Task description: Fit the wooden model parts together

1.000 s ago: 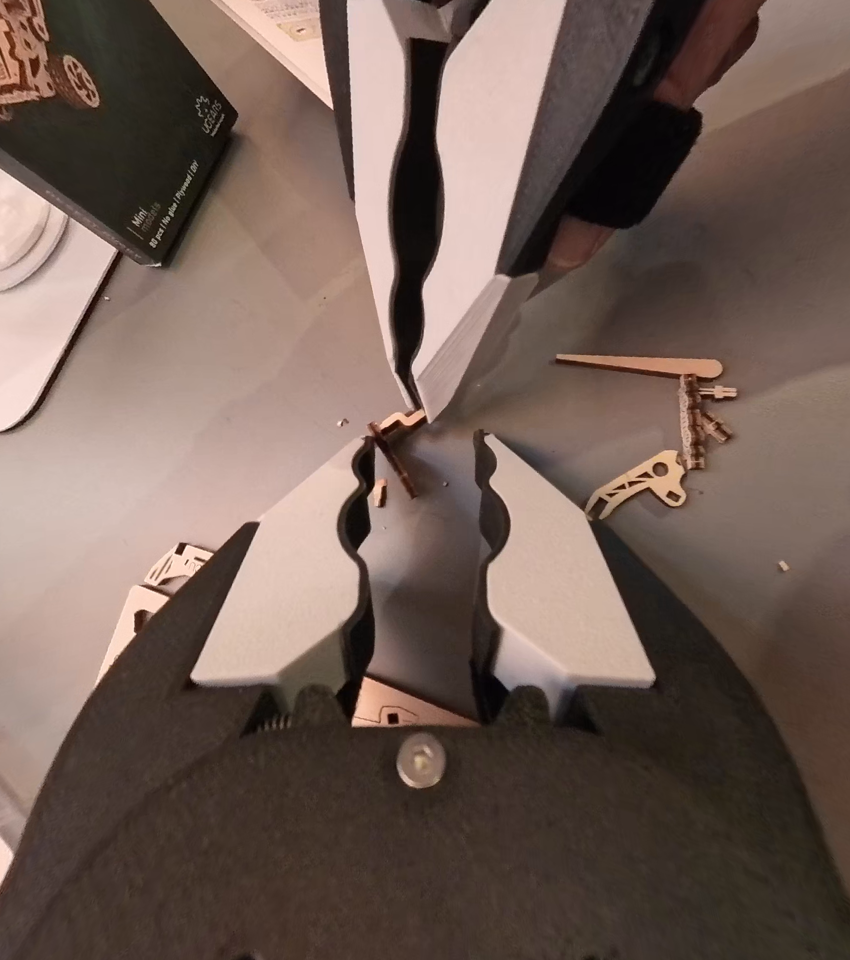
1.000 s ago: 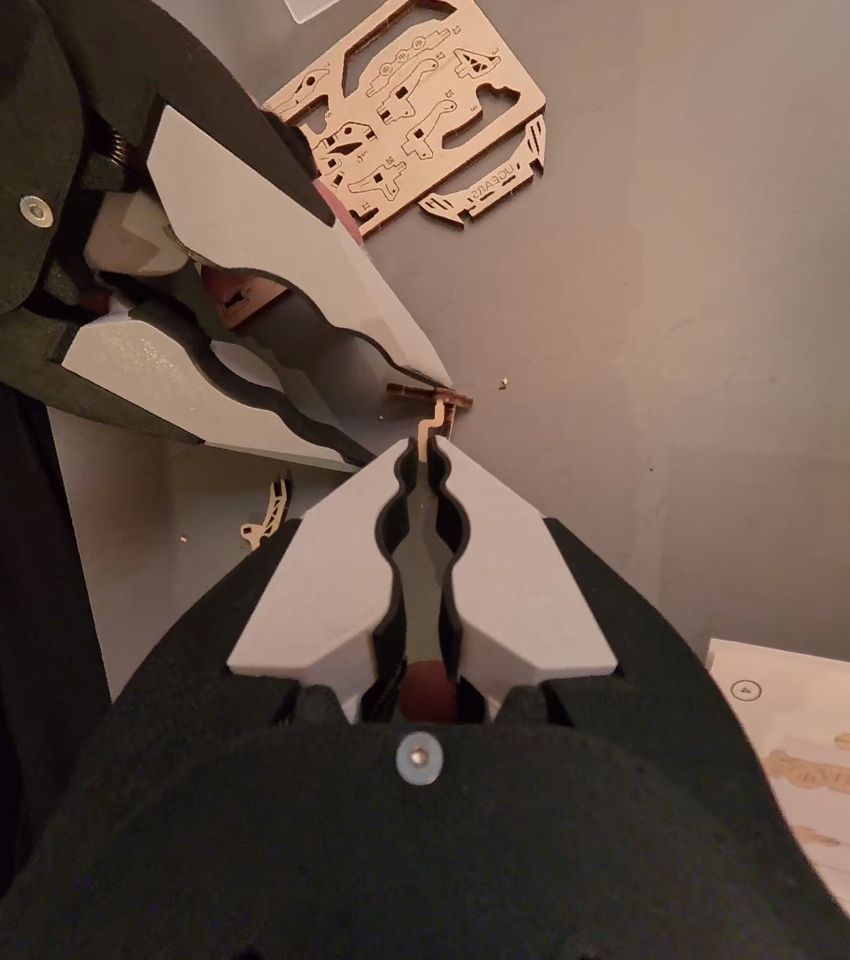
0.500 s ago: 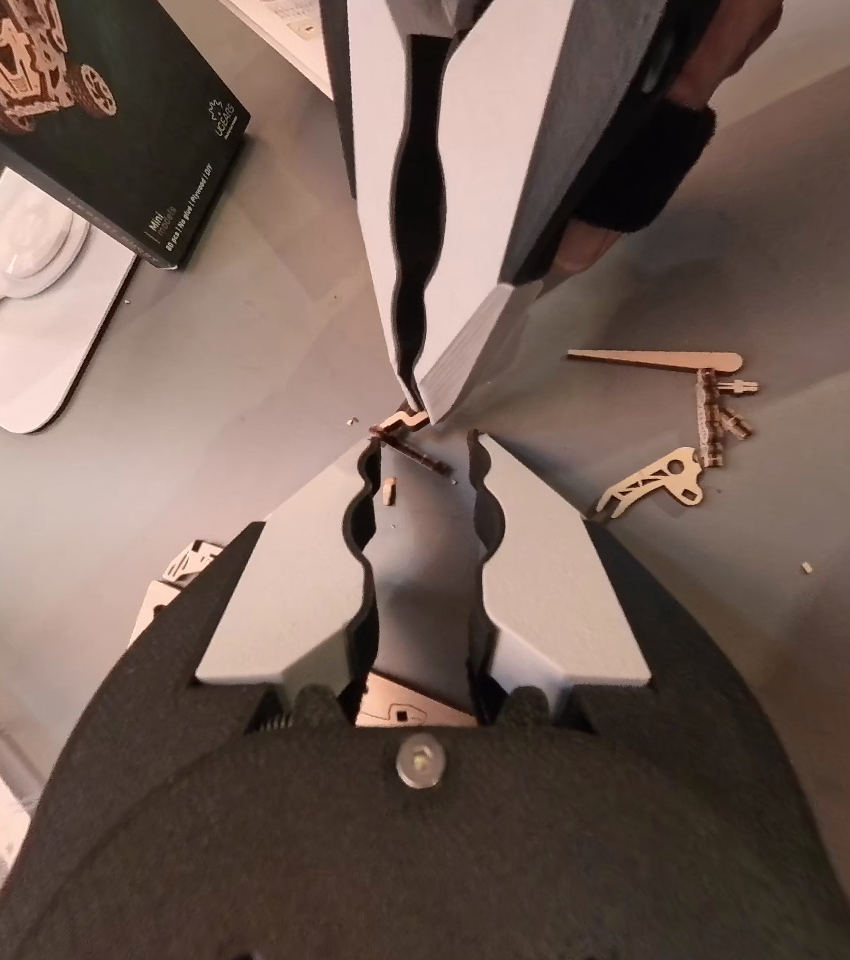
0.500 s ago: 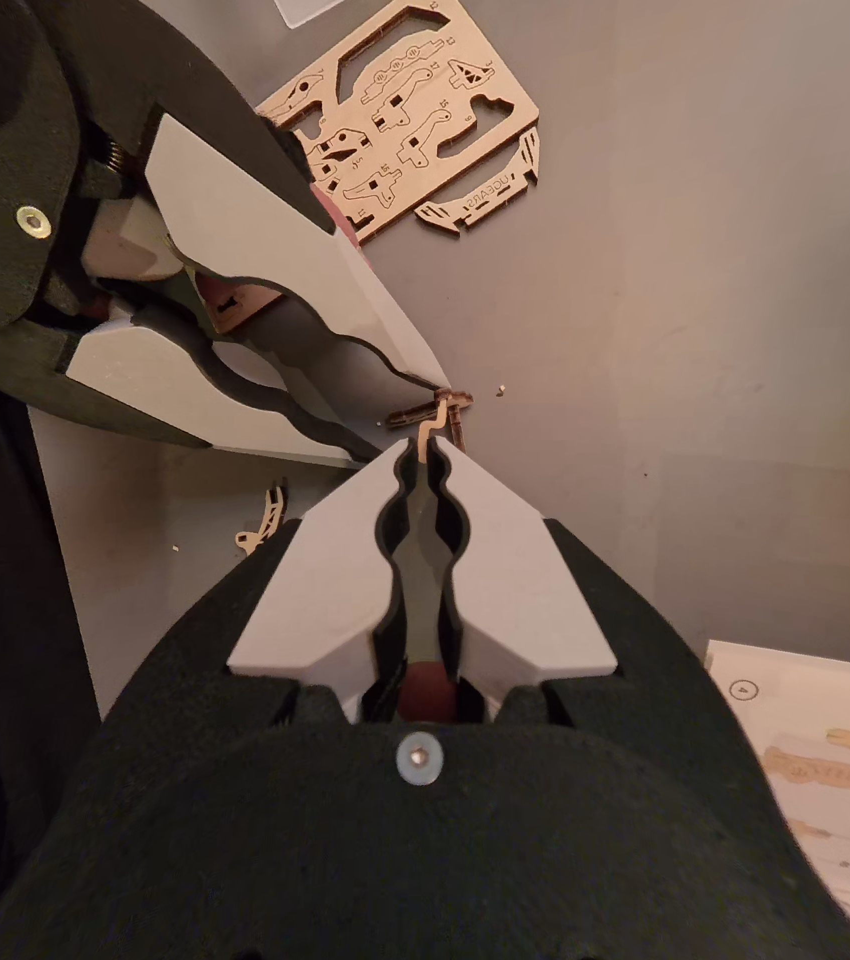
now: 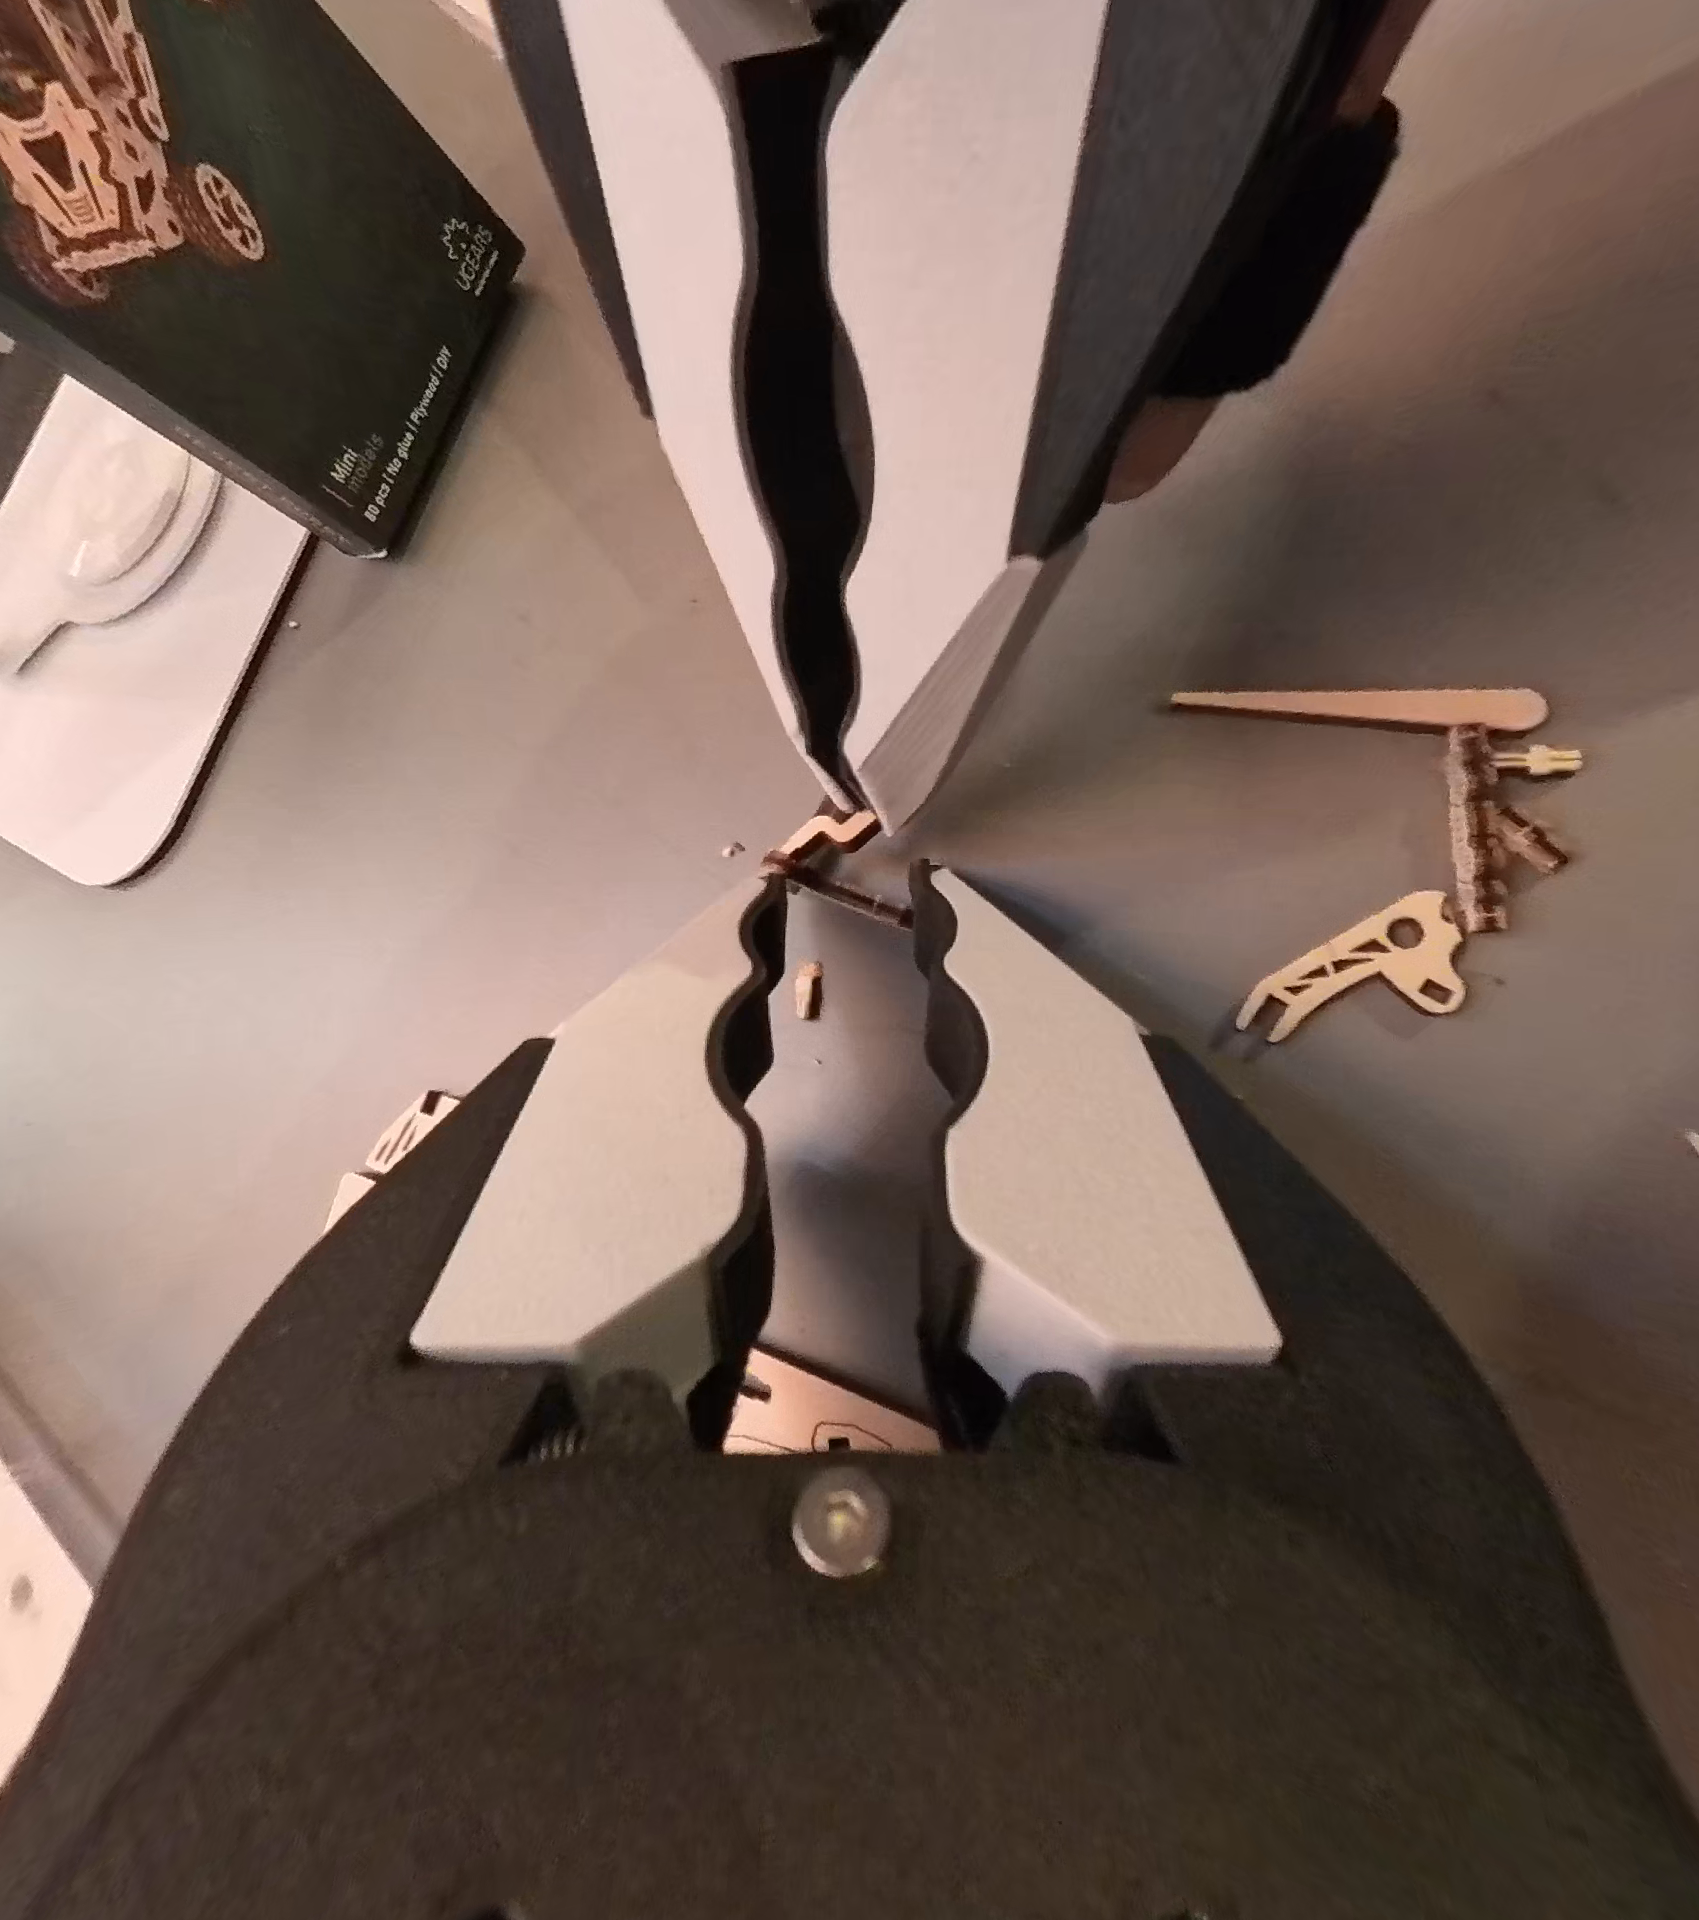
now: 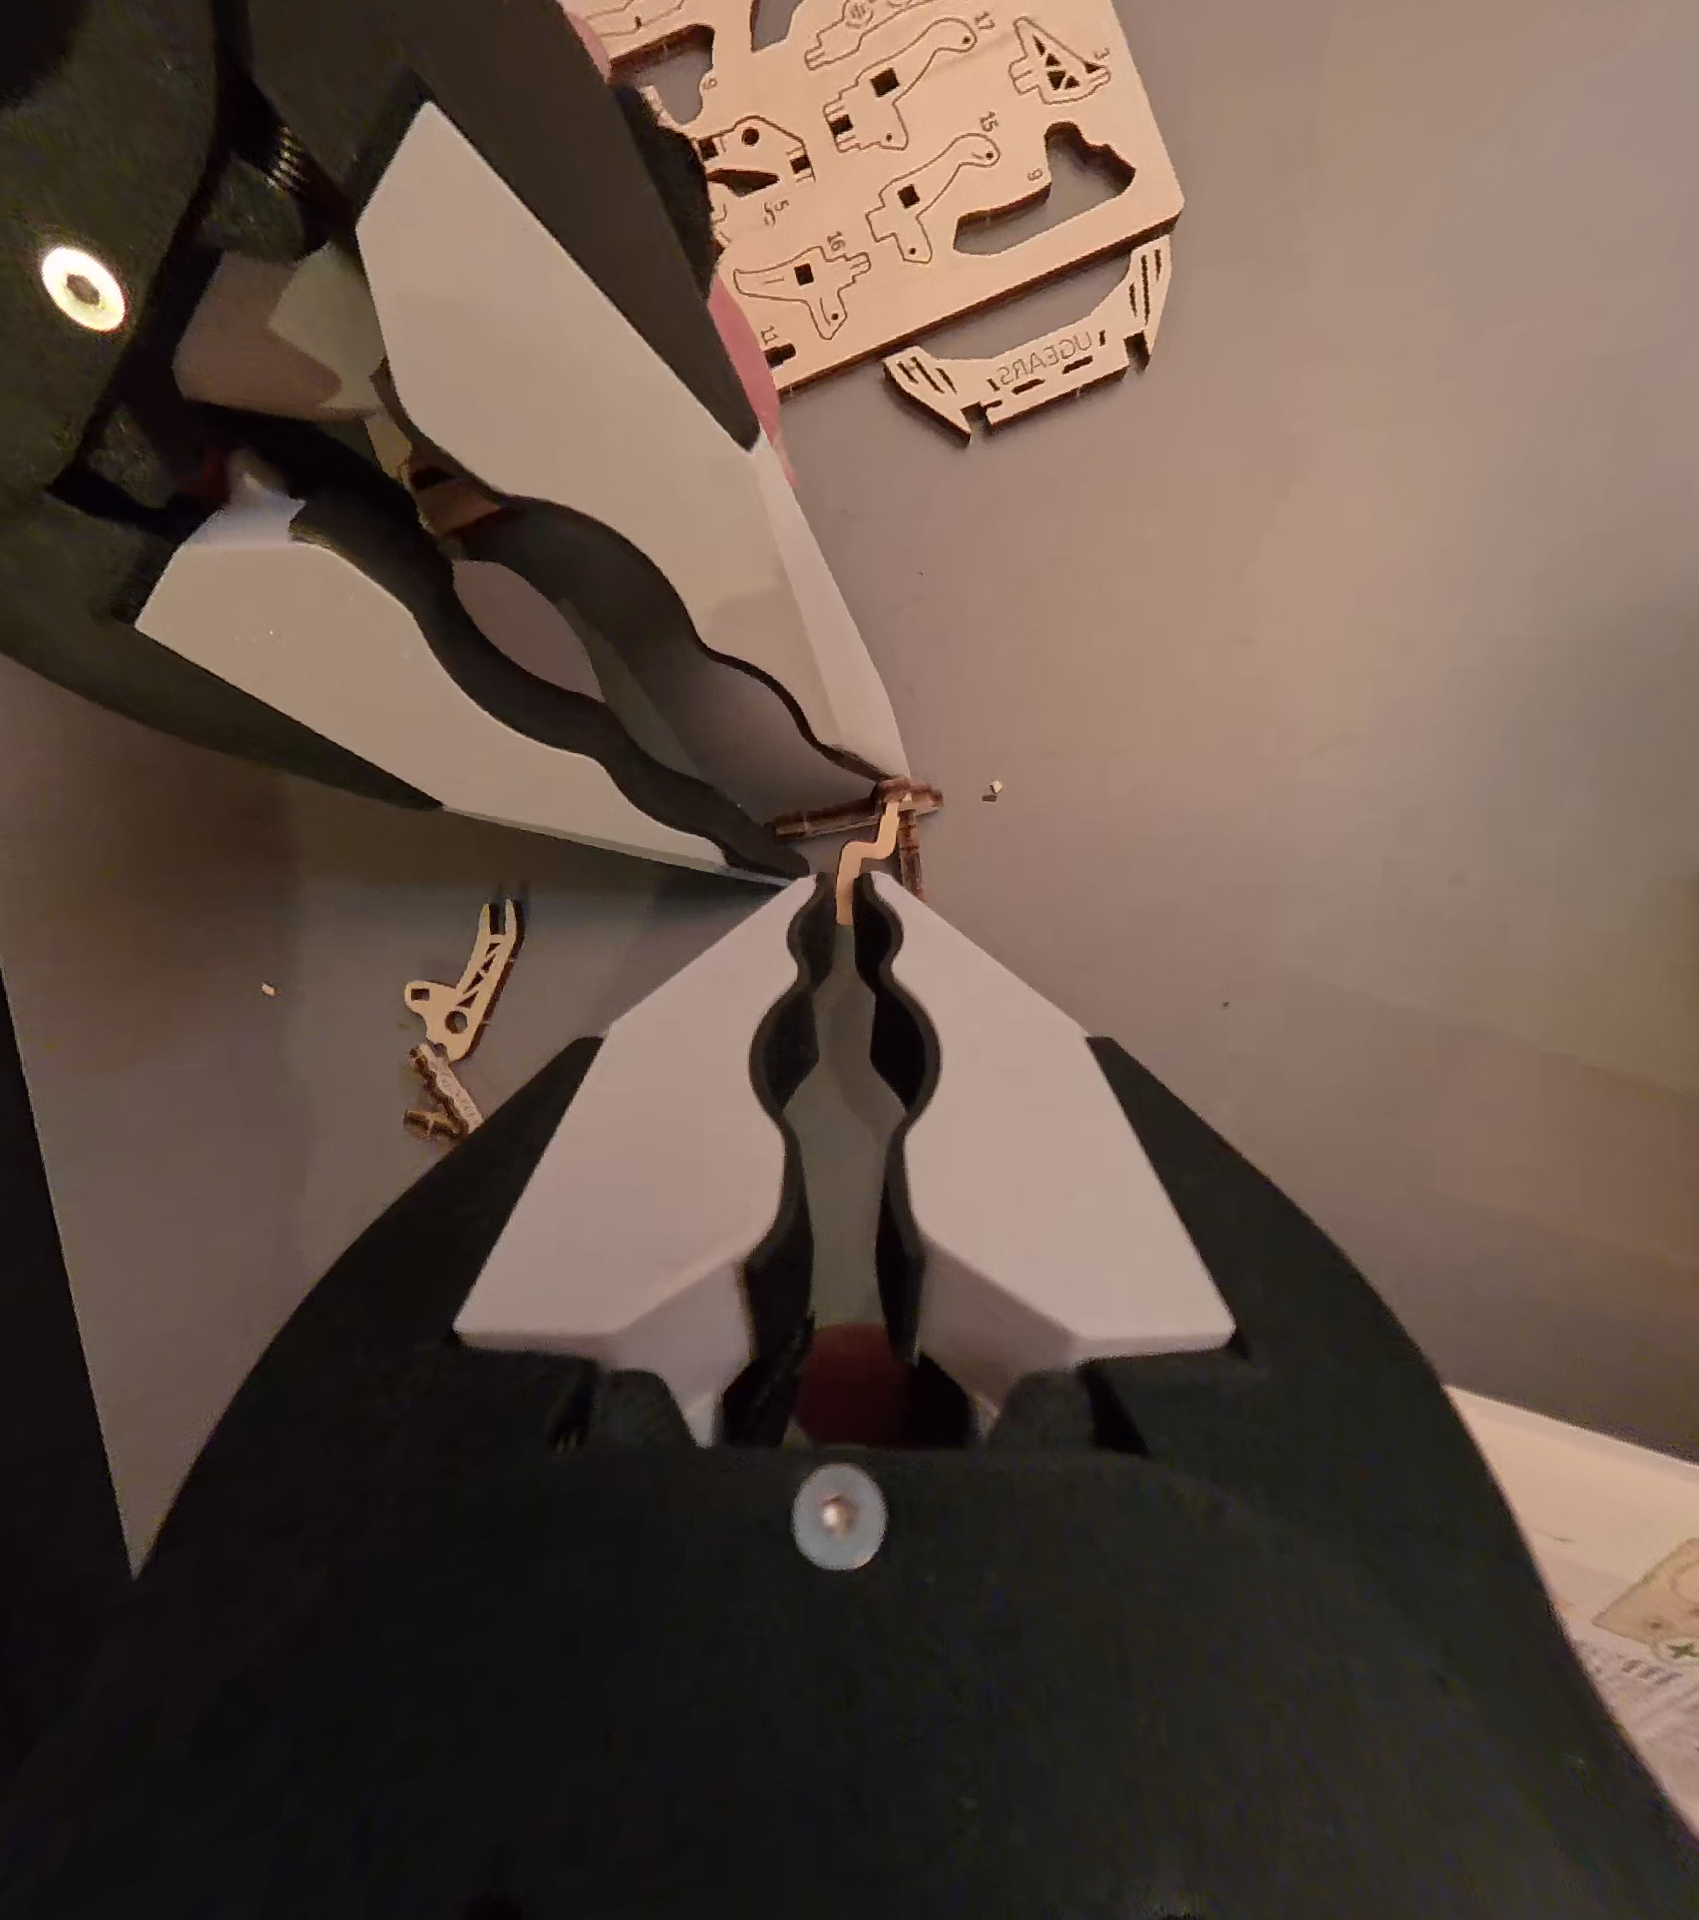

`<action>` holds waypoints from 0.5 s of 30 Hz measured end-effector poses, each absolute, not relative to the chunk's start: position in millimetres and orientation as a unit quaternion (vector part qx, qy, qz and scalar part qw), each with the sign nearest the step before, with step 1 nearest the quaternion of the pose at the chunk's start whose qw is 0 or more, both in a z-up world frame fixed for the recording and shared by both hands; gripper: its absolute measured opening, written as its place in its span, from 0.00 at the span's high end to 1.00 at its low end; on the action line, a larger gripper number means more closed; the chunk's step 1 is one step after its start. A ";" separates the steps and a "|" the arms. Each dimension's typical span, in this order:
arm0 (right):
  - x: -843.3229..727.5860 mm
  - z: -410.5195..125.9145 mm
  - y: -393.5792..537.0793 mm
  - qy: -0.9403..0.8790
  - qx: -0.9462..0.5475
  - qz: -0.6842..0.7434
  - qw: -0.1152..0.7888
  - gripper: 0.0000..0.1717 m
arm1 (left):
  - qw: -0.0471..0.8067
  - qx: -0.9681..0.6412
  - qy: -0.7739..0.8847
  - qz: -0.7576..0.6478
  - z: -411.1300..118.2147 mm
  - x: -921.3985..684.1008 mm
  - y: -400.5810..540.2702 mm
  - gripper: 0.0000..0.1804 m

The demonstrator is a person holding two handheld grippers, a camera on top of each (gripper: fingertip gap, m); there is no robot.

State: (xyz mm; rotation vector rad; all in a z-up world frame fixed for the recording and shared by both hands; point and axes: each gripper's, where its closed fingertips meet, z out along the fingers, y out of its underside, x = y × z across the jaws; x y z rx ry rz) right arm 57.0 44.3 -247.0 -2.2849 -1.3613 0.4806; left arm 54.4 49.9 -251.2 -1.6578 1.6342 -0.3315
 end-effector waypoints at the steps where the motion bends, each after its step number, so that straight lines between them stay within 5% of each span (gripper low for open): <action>1: 57.3 -246.7 44.1 -0.499 -0.822 0.173 0.215 0.99 | 0.386 -0.650 0.642 -0.129 -251.2 54.7 50.1 0.88; 10: 62.1 -248.0 43.6 -0.507 -0.821 0.164 0.205 0.99 | 0.392 -0.642 0.644 -0.136 -245.9 54.8 49.9 0.82; 15: 62.4 -247.7 44.0 -0.504 -0.822 0.165 0.207 0.99 | 0.377 -0.637 0.653 -0.162 -241.1 52.8 52.9 0.88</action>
